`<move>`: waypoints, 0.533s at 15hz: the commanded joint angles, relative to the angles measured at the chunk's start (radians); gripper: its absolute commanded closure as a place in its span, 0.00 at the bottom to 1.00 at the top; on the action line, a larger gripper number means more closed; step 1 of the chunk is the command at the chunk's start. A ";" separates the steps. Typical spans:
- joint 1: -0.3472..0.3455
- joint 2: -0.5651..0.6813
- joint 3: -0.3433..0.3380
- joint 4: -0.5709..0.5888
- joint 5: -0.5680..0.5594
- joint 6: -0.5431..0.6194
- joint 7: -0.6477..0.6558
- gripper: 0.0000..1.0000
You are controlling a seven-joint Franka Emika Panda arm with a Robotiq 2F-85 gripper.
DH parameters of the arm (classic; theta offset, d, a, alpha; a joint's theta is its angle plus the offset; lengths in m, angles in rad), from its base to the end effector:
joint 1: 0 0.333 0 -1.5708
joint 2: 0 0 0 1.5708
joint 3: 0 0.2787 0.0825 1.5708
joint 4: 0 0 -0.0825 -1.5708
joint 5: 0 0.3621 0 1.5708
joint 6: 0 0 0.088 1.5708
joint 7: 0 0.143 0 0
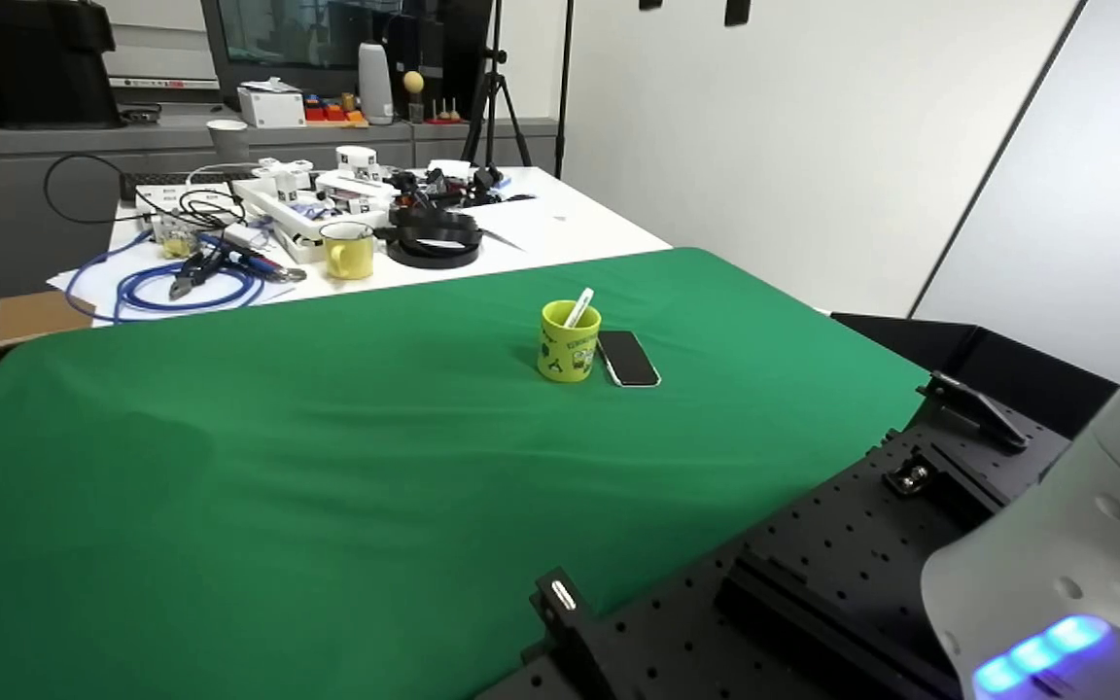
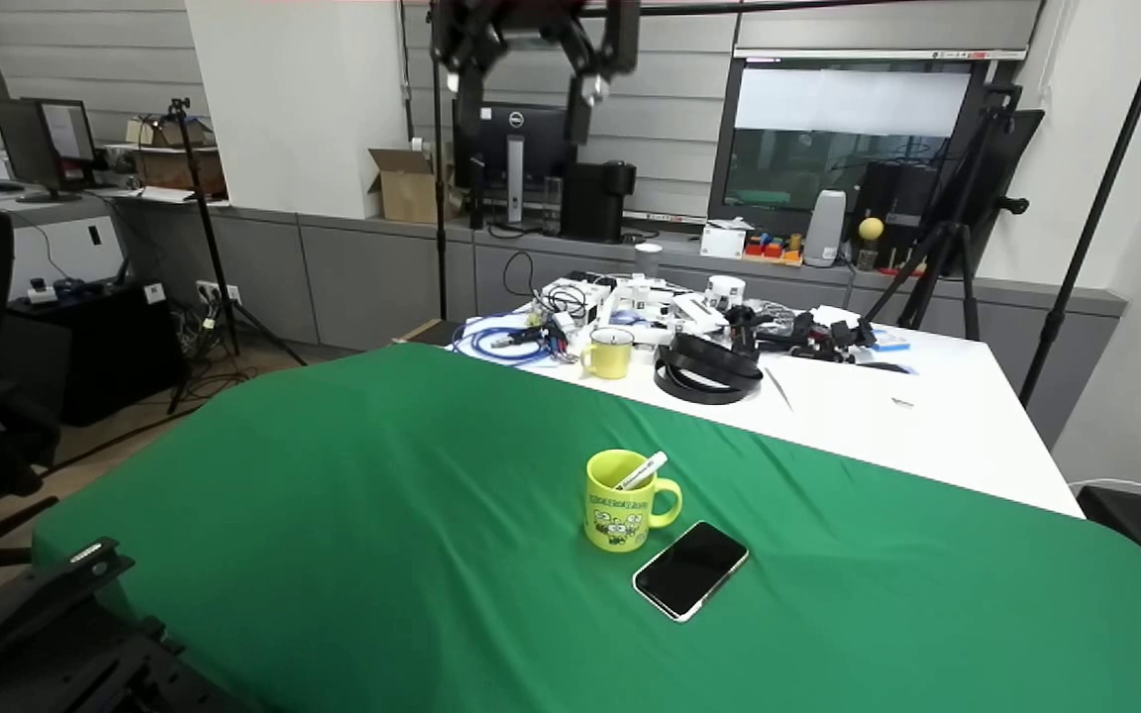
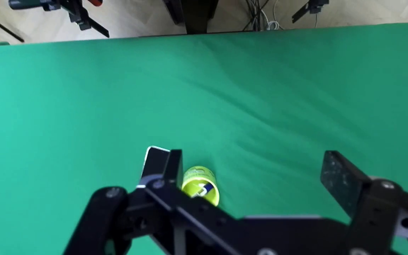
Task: Remove the blue marker from the yellow mug
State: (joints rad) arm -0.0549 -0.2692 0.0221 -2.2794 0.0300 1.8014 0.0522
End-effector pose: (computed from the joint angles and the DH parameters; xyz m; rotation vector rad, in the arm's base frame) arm 0.4246 -0.0104 0.3861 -3.1004 0.1494 0.3256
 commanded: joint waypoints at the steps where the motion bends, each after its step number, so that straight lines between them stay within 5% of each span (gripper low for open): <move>1: -0.029 0.258 -0.047 0.085 -0.014 0.025 0.061 0.00; 6: -0.078 0.584 -0.123 0.327 0.109 -0.049 0.050 0.00; 7: -0.058 0.463 -0.112 0.182 0.070 0.027 0.017 0.00; 8: -0.068 0.520 -0.121 0.231 0.086 0.010 0.017 0.00</move>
State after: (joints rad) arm -0.1278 0.2517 -0.0939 -2.0489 0.1161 1.8137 0.0700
